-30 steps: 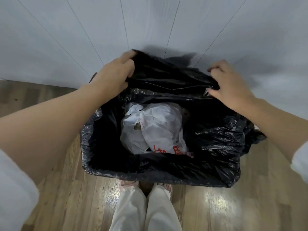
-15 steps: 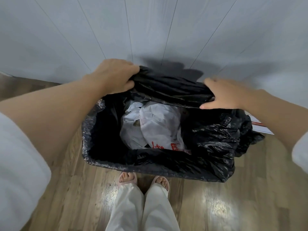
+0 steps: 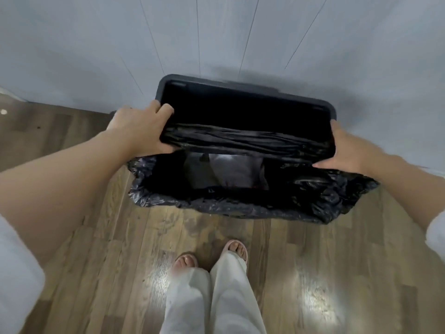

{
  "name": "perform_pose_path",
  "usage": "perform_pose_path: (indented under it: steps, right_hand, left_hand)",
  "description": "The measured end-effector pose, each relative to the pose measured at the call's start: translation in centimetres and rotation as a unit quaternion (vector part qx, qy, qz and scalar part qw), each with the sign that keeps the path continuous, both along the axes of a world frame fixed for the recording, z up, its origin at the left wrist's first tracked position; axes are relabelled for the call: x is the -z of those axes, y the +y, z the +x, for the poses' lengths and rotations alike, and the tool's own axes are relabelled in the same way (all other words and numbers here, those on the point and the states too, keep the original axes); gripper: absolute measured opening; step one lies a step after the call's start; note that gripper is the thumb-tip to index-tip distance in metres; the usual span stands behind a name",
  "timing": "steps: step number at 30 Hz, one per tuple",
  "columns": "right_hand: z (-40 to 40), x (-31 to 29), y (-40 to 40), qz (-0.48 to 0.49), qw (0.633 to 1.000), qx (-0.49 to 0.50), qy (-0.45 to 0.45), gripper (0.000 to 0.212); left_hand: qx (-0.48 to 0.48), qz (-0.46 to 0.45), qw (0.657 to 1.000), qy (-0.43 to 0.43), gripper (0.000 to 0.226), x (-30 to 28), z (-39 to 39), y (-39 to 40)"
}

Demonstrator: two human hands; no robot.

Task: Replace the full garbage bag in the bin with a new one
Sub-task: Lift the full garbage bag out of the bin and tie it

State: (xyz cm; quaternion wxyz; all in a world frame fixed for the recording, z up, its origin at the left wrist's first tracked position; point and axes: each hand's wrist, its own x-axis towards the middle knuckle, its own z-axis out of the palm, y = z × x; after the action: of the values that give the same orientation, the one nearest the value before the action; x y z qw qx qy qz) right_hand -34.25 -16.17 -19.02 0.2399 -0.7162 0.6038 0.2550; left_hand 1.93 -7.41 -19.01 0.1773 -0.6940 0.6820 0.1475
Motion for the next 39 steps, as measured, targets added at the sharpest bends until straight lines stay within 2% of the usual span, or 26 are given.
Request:
perform_pose_path:
  steps: [2,4,6,8,10,11,12,14,15,17,18,19,21,22,24,25,26,28,29,30,32,34,36,39]
  right_hand:
    - [-0.5,0.5,2.5,0.049,0.997,0.051,-0.006,0.119]
    - [-0.6,0.4,4.5,0.068,0.995,0.073,0.022,0.12]
    - [-0.7,-0.1,6.2,0.046,0.994,0.009,0.104,0.122]
    - [-0.9,-0.1,7.5,0.009,0.984,-0.067,0.166,0.127]
    - [-1.2,0.1,8.7,0.01,0.986,-0.076,0.149,0.132]
    - [-1.4,0.3,9.2,0.009,0.991,-0.062,0.121,0.134]
    - [-1.6,0.4,9.7,0.01,0.996,-0.028,0.079,0.135]
    - [-2.2,0.5,10.5,0.017,0.997,0.064,-0.025,0.136]
    - [-2.4,0.7,10.7,0.014,0.992,0.107,-0.064,0.136]
    - [-2.6,1.3,10.9,0.024,0.977,0.186,-0.1,0.132]
    - [-2.6,1.5,11.0,0.035,0.965,0.236,-0.108,0.124]
    - [-2.7,1.6,11.2,0.059,0.951,0.279,-0.117,0.106]
    - [-2.7,0.9,11.4,0.133,0.928,0.328,-0.117,0.045]
    - [-2.6,0.5,11.5,0.165,0.915,0.349,-0.114,0.034]
    - [-2.3,-0.6,11.7,0.209,0.887,0.392,-0.124,0.042]
    - [-2.1,-1.1,11.9,0.221,0.875,0.409,-0.136,0.047]
    - [-1.8,-1.8,12.3,0.234,0.859,0.428,-0.155,0.05]
    - [-1.3,-2.9,13.0,0.268,0.813,0.476,-0.201,0.051]
    - [-0.9,-3.5,13.4,0.28,0.794,0.491,-0.224,0.047]
    - [-0.4,-4.0,13.9,0.287,0.782,0.498,-0.242,0.04]
    - [0.9,-4.6,14.6,0.317,0.752,0.508,-0.275,0.034]
    - [2.7,-4.5,15.3,0.352,0.726,0.51,-0.298,0.039]
    - [4.6,-4.0,15.8,0.374,0.725,0.5,-0.291,0.043]
    - [7.2,-4.0,16.5,0.412,0.716,0.483,-0.289,0.041]
  left_hand:
    - [-0.037,0.005,0.999,0.028,0.098,0.7,-0.1,2.6]
    - [-0.031,0.037,0.999,0.025,0.114,1.4,-0.4,5.3]
    - [-0.007,0.078,0.997,0.01,0.126,2.2,-0.8,7.9]
    - [0.007,0.065,0.998,-0.023,0.128,2.7,-1.2,10.0]
    - [-0.015,0.004,0.999,-0.035,0.118,3.3,-1.6,11.5]
    - [-0.056,-0.032,0.998,-0.014,0.115,3.3,-2.0,12.0]
    - [-0.116,-0.055,0.992,0.02,0.112,3.2,-2.3,12.3]
    - [-0.273,-0.083,0.954,0.088,0.102,3.4,-2.5,12.6]
    - [-0.327,-0.071,0.938,0.088,0.091,3.5,-2.4,12.5]
    - [-0.357,-0.033,0.932,0.061,0.048,3.2,-2.2,12.3]
    - [-0.362,-0.021,0.931,0.051,0.029,2.9,-2.1,12.3]
    - [-0.365,-0.013,0.929,0.051,0.023,2.8,-2.0,12.4]
    - [-0.382,0.004,0.92,0.084,0.025,2.5,-1.8,12.6]
    - [-0.396,0.008,0.911,0.112,0.025,2.2,-1.8,12.7]
    - [-0.449,0.021,0.877,0.171,0.021,1.5,-2.3,12.9]
    - [-0.485,0.03,0.849,0.209,0.02,1.0,-2.8,12.8]
    - [-0.531,0.053,0.8,0.275,0.022,0.6,-3.4,12.8]
    - [-0.608,0.135,0.665,0.412,0.033,-0.4,-4.8,12.6]
    - [-0.622,0.173,0.617,0.451,0.041,-0.7,-5.6,12.4]
    - [-0.618,0.203,0.593,0.475,0.045,-0.8,-6.3,12.2]
    - [-0.596,0.236,0.582,0.5,0.045,-1.0,-8.0,11.7]
    - [-0.567,0.26,0.573,0.532,0.034,-1.4,-10.1,11.2]
    - [-0.535,0.282,0.562,0.565,0.029,-1.8,-12.0,10.7]
    - [-0.522,0.271,0.516,0.623,0.028,-2.1,-13.3,10.0]
